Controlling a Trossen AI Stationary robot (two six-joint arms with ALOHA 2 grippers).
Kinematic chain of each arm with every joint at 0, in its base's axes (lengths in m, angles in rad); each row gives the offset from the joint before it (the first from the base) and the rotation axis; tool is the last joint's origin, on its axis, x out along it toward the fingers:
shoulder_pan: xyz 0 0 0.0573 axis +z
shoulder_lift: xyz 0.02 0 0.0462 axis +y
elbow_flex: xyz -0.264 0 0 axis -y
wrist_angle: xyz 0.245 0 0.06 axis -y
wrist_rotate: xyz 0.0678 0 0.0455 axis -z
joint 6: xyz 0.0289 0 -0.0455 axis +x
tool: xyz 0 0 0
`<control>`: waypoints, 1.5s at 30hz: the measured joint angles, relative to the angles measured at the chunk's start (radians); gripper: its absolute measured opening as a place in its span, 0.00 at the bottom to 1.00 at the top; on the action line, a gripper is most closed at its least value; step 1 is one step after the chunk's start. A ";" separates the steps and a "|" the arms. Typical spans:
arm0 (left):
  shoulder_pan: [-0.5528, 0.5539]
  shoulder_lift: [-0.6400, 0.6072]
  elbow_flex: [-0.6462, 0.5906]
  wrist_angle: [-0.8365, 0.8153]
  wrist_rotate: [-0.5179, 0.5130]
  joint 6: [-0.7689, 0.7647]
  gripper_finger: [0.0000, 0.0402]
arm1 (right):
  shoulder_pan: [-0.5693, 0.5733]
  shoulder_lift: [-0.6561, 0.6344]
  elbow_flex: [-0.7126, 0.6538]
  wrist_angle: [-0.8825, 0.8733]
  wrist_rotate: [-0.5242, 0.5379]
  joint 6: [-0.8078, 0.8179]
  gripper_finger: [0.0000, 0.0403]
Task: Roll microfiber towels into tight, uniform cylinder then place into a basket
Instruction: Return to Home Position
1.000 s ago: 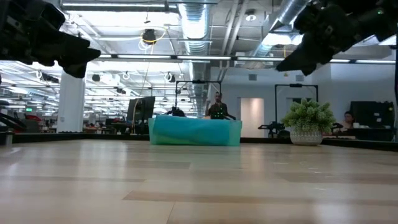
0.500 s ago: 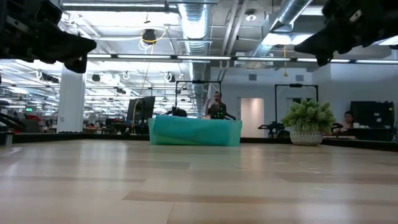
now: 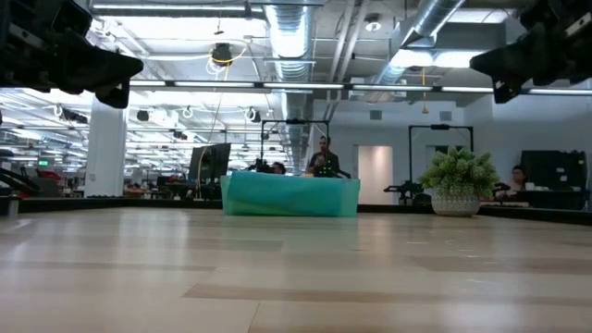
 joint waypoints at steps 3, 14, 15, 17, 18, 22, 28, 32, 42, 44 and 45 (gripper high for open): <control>0.000 0.000 0.000 0.000 0.000 0.000 0.00 | 0.002 -0.069 -0.033 -0.003 0.000 0.011 0.05; 0.000 0.001 0.000 -0.025 -0.035 -0.001 0.00 | 0.002 -0.067 -0.104 0.013 -0.002 0.048 0.06; 0.000 0.001 0.000 -0.027 -0.039 -0.001 0.00 | 0.002 -0.065 -0.110 0.034 -0.007 0.049 0.06; 0.000 0.001 0.000 -0.028 -0.047 0.014 0.00 | 0.003 -0.061 -0.123 0.071 -0.012 0.046 0.06; 0.000 0.001 0.000 -0.028 -0.048 0.025 0.00 | 0.004 -0.061 -0.126 0.079 -0.013 0.040 0.06; 0.000 0.001 0.000 -0.014 -0.061 0.023 0.00 | 0.001 -0.062 -0.126 0.081 -0.013 0.035 0.06; 0.000 0.001 -0.003 0.006 -0.061 -0.035 0.00 | 0.001 -0.063 -0.127 0.081 -0.012 0.032 0.07; 0.000 0.000 -0.003 0.063 -0.048 -0.061 0.00 | 0.000 -0.063 -0.127 0.081 -0.011 0.030 0.06; 0.000 0.001 -0.004 -0.012 -0.092 -0.013 0.00 | 0.001 -0.063 -0.127 0.080 -0.011 0.013 0.07; 0.000 0.001 -0.005 -0.012 -0.092 -0.011 0.00 | 0.001 -0.063 -0.127 0.080 -0.010 0.013 0.08; 0.000 0.001 -0.005 -0.012 -0.092 -0.016 0.00 | 0.001 -0.063 -0.127 0.080 -0.010 0.013 0.08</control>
